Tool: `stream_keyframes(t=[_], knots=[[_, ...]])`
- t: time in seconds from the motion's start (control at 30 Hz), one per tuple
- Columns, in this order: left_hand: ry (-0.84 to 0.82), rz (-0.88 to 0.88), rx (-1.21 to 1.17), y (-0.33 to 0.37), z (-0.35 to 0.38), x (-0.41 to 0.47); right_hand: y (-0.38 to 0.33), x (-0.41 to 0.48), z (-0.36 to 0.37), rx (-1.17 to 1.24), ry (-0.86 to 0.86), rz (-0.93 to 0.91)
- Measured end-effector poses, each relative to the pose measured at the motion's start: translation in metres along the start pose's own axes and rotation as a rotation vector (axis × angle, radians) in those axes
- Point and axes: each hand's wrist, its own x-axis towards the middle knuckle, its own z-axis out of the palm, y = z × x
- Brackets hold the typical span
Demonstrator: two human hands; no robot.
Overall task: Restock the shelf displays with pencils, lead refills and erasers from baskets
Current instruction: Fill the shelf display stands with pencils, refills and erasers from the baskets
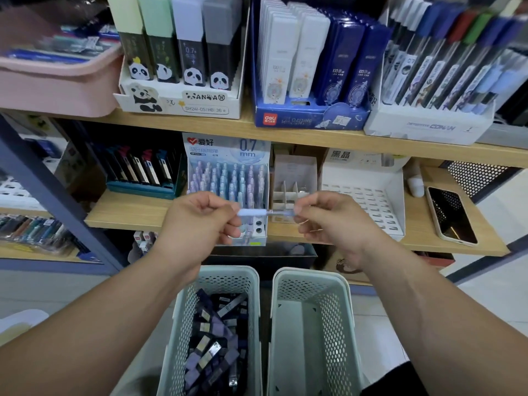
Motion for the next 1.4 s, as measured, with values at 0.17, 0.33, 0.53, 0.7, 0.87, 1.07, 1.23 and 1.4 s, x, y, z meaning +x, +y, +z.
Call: stream_keyframes(t=[0.17, 0.33, 0.53, 0.7, 0.87, 1.07, 1.23, 1.4], knots=[[-0.079, -0.005, 0.111, -0.011, -0.002, 0.002, -0.005, 0.006, 0.009, 0.418, 0.057, 0.023], [-0.118, -0.048, 0.258, -0.018, -0.007, 0.005, -0.002, 0.016, 0.024, 0.430, 0.132, -0.007], [0.310, 0.294, 0.399, -0.013, -0.027, 0.009, -0.011, 0.024, 0.023, 0.202, 0.265, -0.145], [0.277, 0.230, 0.456, -0.018, -0.037, 0.018, -0.007, 0.026, 0.031, -0.156, 0.387, -0.398], [0.079, 0.172, 0.504, -0.021, -0.037, 0.015, -0.002, 0.028, 0.042, -0.317, 0.404, -0.594], [-0.011, 0.167, 0.604, -0.021, -0.039, 0.011, 0.012, 0.030, 0.050, -0.521, 0.340, -0.628], [-0.051, 0.153, 0.615, -0.021, -0.041, 0.011, 0.017, 0.031, 0.058, -0.603, 0.297, -0.635], [-0.056, 0.147, 0.609, -0.020, -0.041, 0.009, 0.022, 0.032, 0.063, -0.618, 0.285, -0.621]])
